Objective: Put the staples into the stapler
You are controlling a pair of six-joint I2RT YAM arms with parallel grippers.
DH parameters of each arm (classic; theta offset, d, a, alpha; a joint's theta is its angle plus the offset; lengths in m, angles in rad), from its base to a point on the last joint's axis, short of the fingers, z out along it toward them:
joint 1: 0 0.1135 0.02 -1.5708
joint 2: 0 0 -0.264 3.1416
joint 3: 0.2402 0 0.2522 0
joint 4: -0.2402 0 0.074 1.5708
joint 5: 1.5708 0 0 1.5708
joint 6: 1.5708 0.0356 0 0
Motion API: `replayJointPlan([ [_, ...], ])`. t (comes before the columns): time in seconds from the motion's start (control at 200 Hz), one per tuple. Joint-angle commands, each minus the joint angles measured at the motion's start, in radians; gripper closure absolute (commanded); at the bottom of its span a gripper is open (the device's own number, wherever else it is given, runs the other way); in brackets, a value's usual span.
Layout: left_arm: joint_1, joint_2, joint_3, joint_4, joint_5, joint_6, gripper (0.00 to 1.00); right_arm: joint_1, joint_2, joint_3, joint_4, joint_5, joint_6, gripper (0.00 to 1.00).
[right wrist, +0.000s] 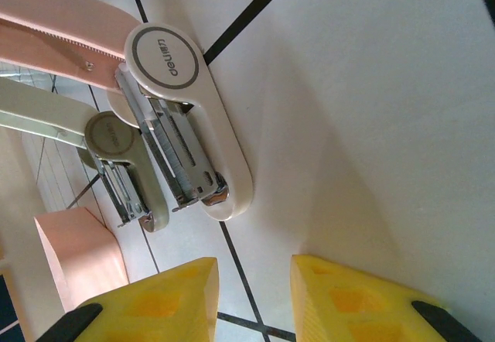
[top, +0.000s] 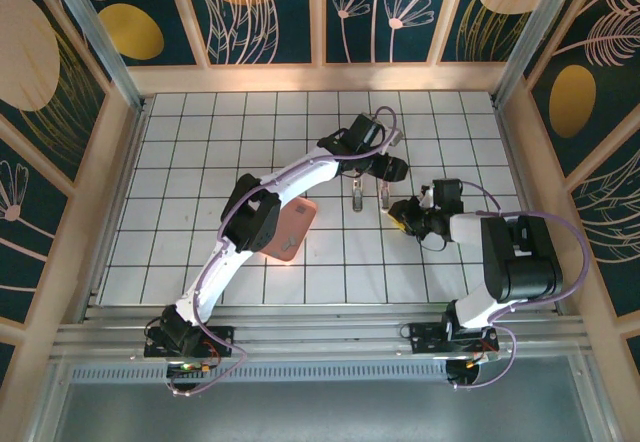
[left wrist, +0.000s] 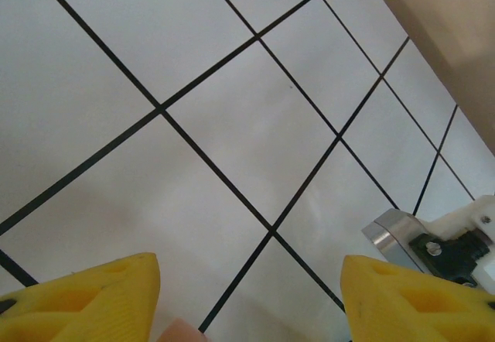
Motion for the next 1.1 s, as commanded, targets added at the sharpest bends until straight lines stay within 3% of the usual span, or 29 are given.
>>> replayJointPlan([
  [0.0,0.000,-0.002,0.012,0.007,0.063,0.010,0.39,0.005,0.021,0.019,0.008,0.047,-0.014,0.68],
  [0.525,0.001,-0.102,-0.148,0.039,0.209,0.053,0.44,0.006,0.028,0.039,-0.009,0.083,-0.041,0.69],
  [1.096,0.001,-0.199,-0.264,0.064,0.152,0.058,0.42,0.005,-0.081,0.020,-0.062,0.094,-0.055,0.64],
])
